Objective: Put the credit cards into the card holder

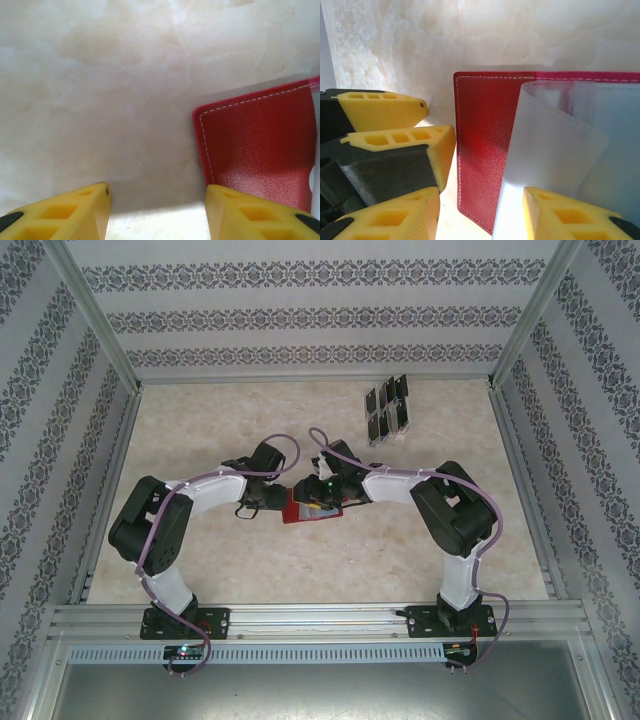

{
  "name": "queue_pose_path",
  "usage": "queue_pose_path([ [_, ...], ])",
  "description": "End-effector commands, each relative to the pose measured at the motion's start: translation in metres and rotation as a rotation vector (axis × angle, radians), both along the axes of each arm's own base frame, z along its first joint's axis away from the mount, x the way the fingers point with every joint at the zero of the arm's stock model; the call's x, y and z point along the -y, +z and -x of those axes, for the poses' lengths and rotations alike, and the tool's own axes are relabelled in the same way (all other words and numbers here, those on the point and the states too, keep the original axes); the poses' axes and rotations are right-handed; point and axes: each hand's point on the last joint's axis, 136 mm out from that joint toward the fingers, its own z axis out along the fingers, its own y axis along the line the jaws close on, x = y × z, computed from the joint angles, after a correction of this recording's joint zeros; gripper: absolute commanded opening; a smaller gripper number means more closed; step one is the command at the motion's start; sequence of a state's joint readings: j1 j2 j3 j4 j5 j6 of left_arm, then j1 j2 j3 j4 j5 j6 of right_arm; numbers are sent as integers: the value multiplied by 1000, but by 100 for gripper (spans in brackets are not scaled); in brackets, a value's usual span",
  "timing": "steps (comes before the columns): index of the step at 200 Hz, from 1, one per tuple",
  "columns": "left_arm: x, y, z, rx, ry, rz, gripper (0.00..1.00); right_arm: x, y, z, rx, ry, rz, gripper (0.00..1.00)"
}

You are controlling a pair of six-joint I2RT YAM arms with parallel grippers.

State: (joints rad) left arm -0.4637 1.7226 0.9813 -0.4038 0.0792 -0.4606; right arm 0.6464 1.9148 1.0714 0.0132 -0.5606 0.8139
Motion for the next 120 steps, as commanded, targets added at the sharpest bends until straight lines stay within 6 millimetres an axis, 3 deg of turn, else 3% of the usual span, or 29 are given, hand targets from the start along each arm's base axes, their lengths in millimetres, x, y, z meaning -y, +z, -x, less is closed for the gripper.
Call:
queue_pose_path([
  [1,-5,13,-4,40,65,72,54,-12,3,1,-1,19,-25,48],
  [43,-10,25,0,70,104,151,56,-15,1,1,-6,17,-23,48],
  [120,17,40,28,125,62,426,58,-12,-3,0,-24,-11,-10,48],
])
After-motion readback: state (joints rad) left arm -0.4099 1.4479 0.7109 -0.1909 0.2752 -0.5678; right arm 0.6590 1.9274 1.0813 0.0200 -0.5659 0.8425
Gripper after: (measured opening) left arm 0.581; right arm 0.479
